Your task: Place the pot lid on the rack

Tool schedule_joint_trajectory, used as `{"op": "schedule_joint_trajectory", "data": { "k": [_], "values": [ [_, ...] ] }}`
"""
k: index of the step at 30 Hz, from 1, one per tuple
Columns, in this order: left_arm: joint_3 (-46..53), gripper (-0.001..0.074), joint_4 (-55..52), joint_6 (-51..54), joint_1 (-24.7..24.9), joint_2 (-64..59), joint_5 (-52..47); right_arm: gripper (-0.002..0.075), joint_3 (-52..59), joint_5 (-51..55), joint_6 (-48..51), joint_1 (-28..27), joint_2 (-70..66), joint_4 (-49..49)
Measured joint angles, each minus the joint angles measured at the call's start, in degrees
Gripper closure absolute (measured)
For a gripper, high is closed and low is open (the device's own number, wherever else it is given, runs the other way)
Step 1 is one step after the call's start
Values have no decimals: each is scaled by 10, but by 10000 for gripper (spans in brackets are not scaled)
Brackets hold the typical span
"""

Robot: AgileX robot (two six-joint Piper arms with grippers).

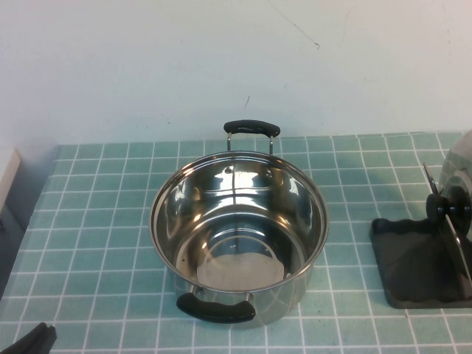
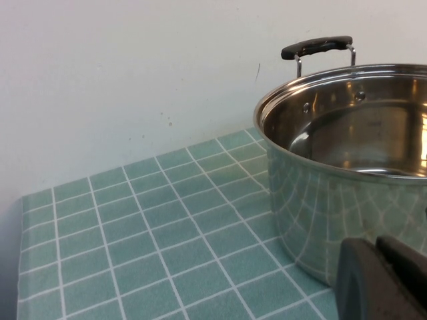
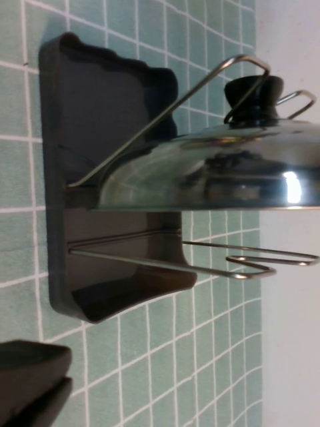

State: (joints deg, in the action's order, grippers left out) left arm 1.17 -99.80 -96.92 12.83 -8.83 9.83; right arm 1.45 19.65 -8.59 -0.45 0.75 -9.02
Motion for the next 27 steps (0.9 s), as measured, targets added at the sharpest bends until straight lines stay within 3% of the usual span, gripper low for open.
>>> {"op": "schedule_joint_trajectory", "data": {
  "k": [6,27],
  "values": [
    [0,737,0,-1,0,0,0,727,0,1,-49,0,0,0],
    [0,737,0,-2,0,0,0,728,-1,3,-49,0,0,1]
  ]
}}
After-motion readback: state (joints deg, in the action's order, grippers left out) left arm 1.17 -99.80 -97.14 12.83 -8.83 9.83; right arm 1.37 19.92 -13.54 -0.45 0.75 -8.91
